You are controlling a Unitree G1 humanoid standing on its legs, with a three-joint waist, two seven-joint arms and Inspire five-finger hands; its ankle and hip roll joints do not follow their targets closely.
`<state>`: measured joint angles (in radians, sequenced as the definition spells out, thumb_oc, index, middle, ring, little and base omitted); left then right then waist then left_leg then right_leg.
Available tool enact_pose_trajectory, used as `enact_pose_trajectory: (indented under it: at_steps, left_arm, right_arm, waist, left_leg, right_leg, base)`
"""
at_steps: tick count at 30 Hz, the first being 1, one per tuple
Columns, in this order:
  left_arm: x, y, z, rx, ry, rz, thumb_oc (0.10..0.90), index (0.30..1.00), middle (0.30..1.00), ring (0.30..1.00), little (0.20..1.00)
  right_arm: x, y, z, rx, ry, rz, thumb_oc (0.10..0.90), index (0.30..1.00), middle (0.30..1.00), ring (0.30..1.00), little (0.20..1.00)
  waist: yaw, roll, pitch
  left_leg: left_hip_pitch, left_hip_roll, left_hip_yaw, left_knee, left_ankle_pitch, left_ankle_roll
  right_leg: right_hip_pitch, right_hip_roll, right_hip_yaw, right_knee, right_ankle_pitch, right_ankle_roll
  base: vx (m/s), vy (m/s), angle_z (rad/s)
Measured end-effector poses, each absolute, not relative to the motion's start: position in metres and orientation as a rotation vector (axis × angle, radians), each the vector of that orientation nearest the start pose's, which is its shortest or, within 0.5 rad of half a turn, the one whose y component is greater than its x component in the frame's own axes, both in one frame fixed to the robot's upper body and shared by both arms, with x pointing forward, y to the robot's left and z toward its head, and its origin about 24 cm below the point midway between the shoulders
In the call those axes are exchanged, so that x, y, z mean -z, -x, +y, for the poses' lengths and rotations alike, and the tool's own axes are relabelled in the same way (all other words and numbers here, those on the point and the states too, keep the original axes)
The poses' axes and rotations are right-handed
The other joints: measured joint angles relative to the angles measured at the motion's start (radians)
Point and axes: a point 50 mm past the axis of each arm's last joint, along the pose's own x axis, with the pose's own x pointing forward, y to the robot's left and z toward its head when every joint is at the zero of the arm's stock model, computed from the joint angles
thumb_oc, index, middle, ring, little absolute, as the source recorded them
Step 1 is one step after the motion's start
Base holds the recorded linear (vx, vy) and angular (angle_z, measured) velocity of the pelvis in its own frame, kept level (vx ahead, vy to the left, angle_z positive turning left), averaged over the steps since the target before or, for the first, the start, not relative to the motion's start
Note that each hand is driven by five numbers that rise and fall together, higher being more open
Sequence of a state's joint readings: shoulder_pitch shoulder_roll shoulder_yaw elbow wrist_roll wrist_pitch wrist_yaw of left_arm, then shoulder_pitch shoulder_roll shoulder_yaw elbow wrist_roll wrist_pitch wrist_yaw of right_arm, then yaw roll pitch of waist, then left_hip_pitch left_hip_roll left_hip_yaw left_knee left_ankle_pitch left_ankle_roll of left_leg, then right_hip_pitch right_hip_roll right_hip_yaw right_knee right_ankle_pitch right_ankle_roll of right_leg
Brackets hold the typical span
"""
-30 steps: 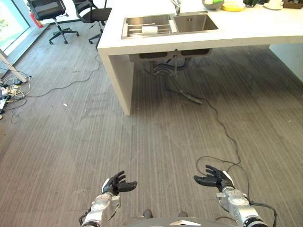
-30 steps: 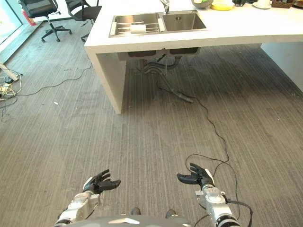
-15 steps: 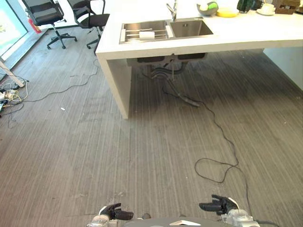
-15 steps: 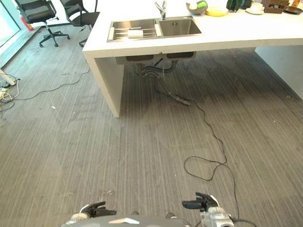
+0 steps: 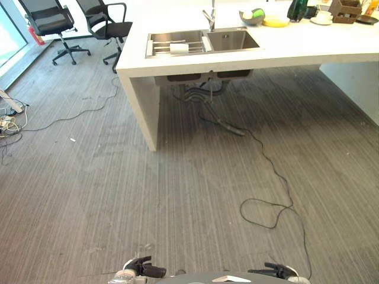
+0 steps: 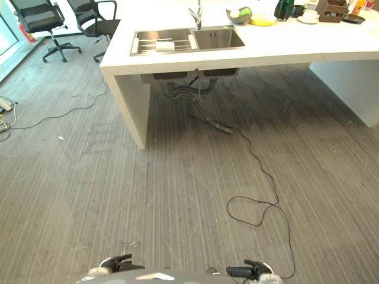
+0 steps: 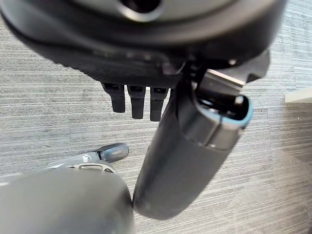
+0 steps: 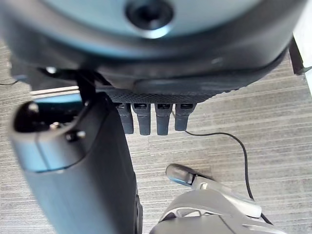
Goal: Place the dishes in the dishwasher.
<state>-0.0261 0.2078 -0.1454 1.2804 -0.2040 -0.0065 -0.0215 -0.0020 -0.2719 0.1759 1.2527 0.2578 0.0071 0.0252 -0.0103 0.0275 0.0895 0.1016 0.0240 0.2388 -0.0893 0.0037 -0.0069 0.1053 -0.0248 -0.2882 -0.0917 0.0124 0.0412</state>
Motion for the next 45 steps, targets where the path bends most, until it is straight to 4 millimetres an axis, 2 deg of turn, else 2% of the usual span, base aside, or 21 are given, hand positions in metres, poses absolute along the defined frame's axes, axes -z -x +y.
enact_pose_trajectory:
  at_steps: [7,11,14,16,17,20,21,23,24,28,29,31,32,33,34,35,36,38,41,43,45]
  left_arm:
    - [0.163,-0.103,0.218,-0.079,-0.114,1.224,0.8,0.9,0.9,0.9,0.9]
    - [0.151,-0.143,0.212,-0.055,-0.133,1.099,0.8,0.9,0.9,0.9,0.9]
    - [0.128,-0.191,0.2,0.001,-0.154,0.918,0.8,0.9,0.9,0.9,0.9]
    - [0.113,-0.209,0.199,0.025,-0.169,0.822,0.8,0.9,0.9,0.9,0.9]
    - [0.113,-0.208,0.2,0.02,-0.161,0.818,0.8,0.9,0.9,0.9,0.9]
    - [0.117,-0.202,0.202,0.004,-0.141,0.848,0.8,0.9,0.9,0.9,0.9]
    - [0.121,-0.194,0.204,-0.003,-0.135,0.885,0.8,0.9,0.9,0.9,0.9]
    - [0.124,-0.189,0.205,-0.009,-0.13,0.905,0.8,0.9,0.9,0.9,0.9]
    - [0.13,-0.181,0.206,-0.012,-0.126,0.947,0.8,0.9,0.9,0.9,0.9]
    - [0.135,-0.169,0.207,-0.008,-0.116,0.982,0.8,0.9,0.9,0.9,0.9]
    - [0.138,-0.162,0.204,-0.002,-0.107,0.994,0.8,0.9,0.9,0.9,0.9]
    - [0.14,-0.153,0.2,-0.001,-0.074,0.998,0.8,0.9,0.9,0.9,0.9]
    - [0.14,-0.151,0.201,-0.01,-0.056,0.995,0.8,0.9,0.9,0.9,0.9]
    - [0.139,-0.148,0.203,-0.031,-0.031,0.99,0.8,0.9,0.9,0.9,0.9]
    - [0.136,-0.152,0.204,-0.044,-0.015,0.96,0.8,0.9,0.9,0.9,0.9]
    - [0.135,-0.155,0.203,-0.039,-0.012,0.952,0.8,0.9,0.9,0.9,0.9]
    - [0.132,-0.158,0.203,-0.038,-0.003,0.94,0.8,0.9,0.9,0.9,0.9]
    - [0.116,-0.179,0.2,-0.014,0.025,0.836,0.8,0.9,0.9,0.9,0.9]
    - [0.098,-0.196,0.197,0.008,0.049,0.724,0.8,0.9,0.9,0.9,0.9]
    - [0.091,-0.203,0.2,0.006,0.049,0.694,0.8,0.9,0.9,0.9,0.9]
    - [0.092,-0.202,0.202,-0.003,0.052,0.698,0.8,0.9,0.9,0.9,0.9]
  right_arm:
    - [0.155,-0.112,-0.243,0.156,0.09,1.193,0.8,0.9,0.9,0.9,0.9]
    - [0.141,-0.149,-0.243,0.151,0.081,1.076,0.8,0.9,0.9,0.9,0.9]
    - [0.126,-0.178,-0.242,0.13,0.084,0.962,0.8,0.9,0.9,0.9,0.9]
    - [0.123,-0.184,-0.235,0.113,0.064,0.921,0.8,0.9,0.9,0.9,0.9]
    - [0.126,-0.178,-0.233,0.112,0.048,0.937,0.8,0.9,0.9,0.9,0.9]
    - [0.134,-0.162,-0.231,0.121,0.011,0.986,0.8,0.9,0.9,0.9,0.9]
    - [0.138,-0.15,-0.232,0.136,-0.003,1.016,0.8,0.9,0.9,0.9,0.9]
    - [0.139,-0.148,-0.233,0.15,-0.027,1.018,0.8,0.9,0.9,0.9,0.9]
    - [0.14,-0.146,-0.232,0.164,-0.05,1.018,0.8,0.9,0.9,0.9,0.9]
    - [0.141,-0.143,-0.233,0.171,-0.059,1.028,0.8,0.9,0.9,0.9,0.9]
    - [0.143,-0.137,-0.239,0.189,-0.051,1.05,0.8,0.9,0.9,0.9,0.9]
    - [0.143,-0.135,-0.245,0.204,-0.04,1.066,0.8,0.9,0.9,0.9,0.9]
    - [0.143,-0.133,-0.246,0.204,-0.039,1.07,0.8,0.9,0.9,0.9,0.9]
    - [0.142,-0.135,-0.246,0.2,-0.04,1.062,0.8,0.9,0.9,0.9,0.9]
    - [0.141,-0.136,-0.246,0.196,-0.041,1.049,0.8,0.9,0.9,0.9,0.9]
    - [0.14,-0.137,-0.249,0.202,-0.04,1.041,0.8,0.9,0.9,0.9,0.9]
    - [0.139,-0.139,-0.25,0.205,-0.034,1.039,0.8,0.9,0.9,0.9,0.9]
    - [0.142,-0.127,-0.257,0.258,-0.05,1.071,0.8,0.9,0.9,0.9,0.9]
    - [0.141,-0.123,-0.268,0.293,-0.018,1.081,0.8,0.9,0.9,0.9,0.9]
    - [0.137,-0.128,-0.274,0.303,-0.007,1.065,0.8,0.9,0.9,0.9,0.9]
    - [0.137,-0.128,-0.274,0.304,-0.005,1.066,0.8,0.9,0.9,0.9,0.9]
  waist:
    - [0.0,0.006,0.008]
    - [0.001,0.036,0.05]
    - [0.001,0.041,0.105]
    - [-0.007,-0.004,0.153]
    - [-0.01,-0.001,0.149]
    - [-0.032,0.004,0.145]
    - [-0.048,0.0,0.143]
    - [-0.061,-0.003,0.142]
    - [-0.086,-0.004,0.141]
    - [-0.093,0.006,0.128]
    - [-0.091,0.029,0.113]
    - [-0.071,0.05,0.099]
    - [-0.056,0.044,0.093]
    - [-0.038,0.037,0.088]
    - [-0.027,0.014,0.088]
    - [-0.023,0.013,0.088]
    - [-0.014,0.002,0.093]
    - [-0.006,-0.031,0.112]
    - [0.022,-0.046,0.113]
    - [0.031,-0.033,0.124]
    - [0.03,-0.03,0.124]
  left_leg:
    - [0.004,-0.007,0.003,0.0,-0.001,0.007]
    - [0.002,-0.013,0.004,-0.006,-0.009,0.028]
    - [0.024,-0.035,0.013,-0.003,-0.015,0.068]
    - [0.078,-0.093,0.007,-0.003,-0.081,0.083]
    - [0.077,-0.095,0.012,-0.006,-0.095,0.089]
    - [0.074,-0.098,-0.008,0.002,-0.102,0.079]
    - [0.072,-0.112,-0.04,0.011,-0.102,0.079]
    - [0.077,-0.121,-0.058,0.013,-0.112,0.083]
    - [0.108,-0.132,-0.103,0.013,-0.132,0.095]
    - [0.199,-0.113,-0.152,0.002,-0.171,0.07]
    - [0.239,-0.085,-0.163,0.008,-0.194,0.036]
    - [0.208,-0.042,-0.163,0.195,-0.206,-0.017]
    - [0.163,-0.029,-0.148,0.326,-0.177,-0.067]
    - [0.089,-0.018,-0.141,0.496,-0.13,-0.118]
    - [-0.042,-0.003,-0.145,0.754,-0.023,-0.154]
    - [-0.141,0.032,-0.149,0.914,-0.009,-0.154]
    - [-0.183,0.045,-0.156,0.927,-0.025,-0.171]
    - [-0.315,0.088,-0.119,1.002,-0.064,-0.086]
    - [-0.413,0.072,-0.103,0.71,-0.092,-0.055]
    - [-0.441,0.064,-0.066,0.496,-0.028,-0.044]
    - [-0.449,0.06,-0.066,0.461,-0.001,-0.04]
  right_leg:
    - [0.0,-0.008,0.005,0.004,0.002,0.002]
    - [-0.068,-0.025,0.013,0.141,-0.015,0.049]
    - [-0.256,-0.119,0.021,0.572,-0.065,0.086]
    - [-0.432,-0.236,0.036,0.957,-0.048,0.136]
    - [-0.469,-0.233,0.048,0.923,-0.069,0.143]
    - [-0.491,-0.167,0.057,0.563,-0.071,0.143]
    - [-0.482,-0.145,0.054,0.352,-0.05,0.141]
    - [-0.482,-0.143,0.05,0.267,-0.025,0.135]
    - [-0.466,-0.139,0.047,0.128,0.032,0.132]
    - [-0.43,-0.123,-0.007,0.14,0.086,0.1]
    - [-0.405,-0.099,-0.015,0.18,0.151,0.026]
    - [-0.36,-0.082,-0.014,0.254,0.134,-0.068]
    - [-0.322,-0.073,-0.014,0.239,0.113,-0.079]
    - [-0.294,-0.062,-0.01,0.231,0.086,-0.099]
    - [-0.282,-0.074,-0.006,0.236,0.058,-0.104]
    - [-0.236,-0.059,-0.013,0.207,0.052,-0.109]
    - [-0.202,-0.055,-0.014,0.214,0.024,-0.136]
    - [-0.098,-0.052,-0.038,0.176,-0.043,-0.123]
    - [-0.024,-0.045,-0.035,0.12,-0.072,-0.104]
    - [0.014,-0.036,-0.025,0.098,-0.074,-0.089]
    - [0.037,-0.04,-0.022,0.092,-0.079,-0.08]
  base:
    - [0.02,0.09,-0.03]
    - [0.01,0.159,-0.08]
    - [0.15,0.22,-0.07]
    - [0.16,0.008,-0.12]
    - [0.28,-0.033,0.02]
    - [0.32,-0.095,0.15]
    - [0.43,-0.137,0.41]
    - [0.36,-0.102,0.49]
    - [0.37,-0.113,0.48]
    - [0.34,-0.144,0.61]
    - [0.23,-0.158,0.39]
    - [0.35,-0.29,0.4]
    - [0.23,-0.235,0.04]
    - [0.24,-0.248,-0.18]
    - [0.27,-0.235,-0.15]
    - [0.34,-0.265,-0.13]
    - [0.31,-0.175,0.19]
    - [0.27,-0.056,0.41]
    - [0.2,-0.006,-0.05]
    - [0.22,0.022,-0.34]
    - [0.18,0.032,-0.38]
